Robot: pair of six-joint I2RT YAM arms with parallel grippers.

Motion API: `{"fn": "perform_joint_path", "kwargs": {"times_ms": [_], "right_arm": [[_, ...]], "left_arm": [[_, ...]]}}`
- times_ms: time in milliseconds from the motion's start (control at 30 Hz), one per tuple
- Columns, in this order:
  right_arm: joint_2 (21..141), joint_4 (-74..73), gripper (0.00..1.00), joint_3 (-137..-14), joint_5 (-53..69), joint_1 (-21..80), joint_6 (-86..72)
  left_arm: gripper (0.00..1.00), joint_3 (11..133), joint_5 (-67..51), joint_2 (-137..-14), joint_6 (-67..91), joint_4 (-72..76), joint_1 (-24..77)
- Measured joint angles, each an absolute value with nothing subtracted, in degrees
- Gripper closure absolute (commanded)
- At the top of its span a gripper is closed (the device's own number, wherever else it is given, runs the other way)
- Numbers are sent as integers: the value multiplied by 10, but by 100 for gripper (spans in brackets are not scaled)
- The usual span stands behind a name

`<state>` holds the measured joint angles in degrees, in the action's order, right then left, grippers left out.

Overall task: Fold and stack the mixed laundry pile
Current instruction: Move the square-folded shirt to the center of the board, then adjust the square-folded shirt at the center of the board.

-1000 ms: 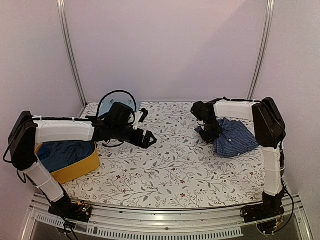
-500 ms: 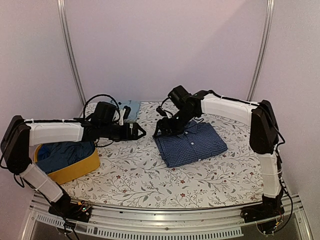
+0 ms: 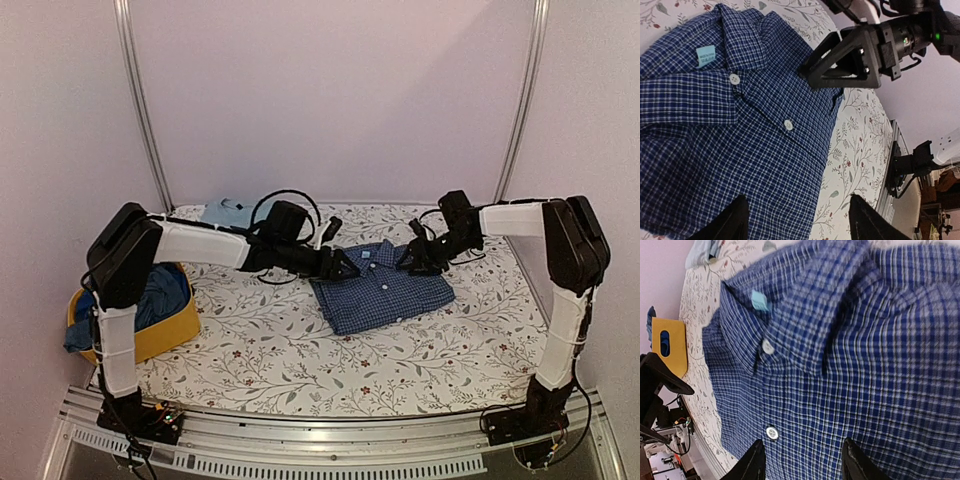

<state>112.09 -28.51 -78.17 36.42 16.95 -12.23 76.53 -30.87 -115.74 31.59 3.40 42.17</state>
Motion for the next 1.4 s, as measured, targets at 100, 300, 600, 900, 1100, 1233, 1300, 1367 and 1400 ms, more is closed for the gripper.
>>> {"fn": "perform_joint_path", "kwargs": {"times_ms": [100,300,600,900,1100,1233,1300,1367,1400], "right_arm": [[1147,-264,51,-727,385,181,-123],[1111,-170,50,-617,443,202,-144],[997,-170,47,-516,491,295,-201],[887,-204,51,-557,436,127,-184],[949,-255,51,-567,402,132,-146],[987,-271,54,-567,392,132,-130],[999,-276,54,-567,391,132,-123],[1007,-279,54,-567,391,132,-117],[1011,-279,54,-567,391,132,-115]], "left_arm": [[38,780,-327,-1202,321,37,428],[48,705,-337,-1220,333,51,418],[40,541,-360,-1076,322,43,390],[38,651,-334,-1039,299,-15,334],[44,743,-297,-1121,284,-54,324],[50,750,-290,-1160,280,-78,325],[53,750,-289,-1172,278,-88,325],[55,750,-290,-1178,277,-92,326],[55,751,-291,-1180,274,-93,327]]}}
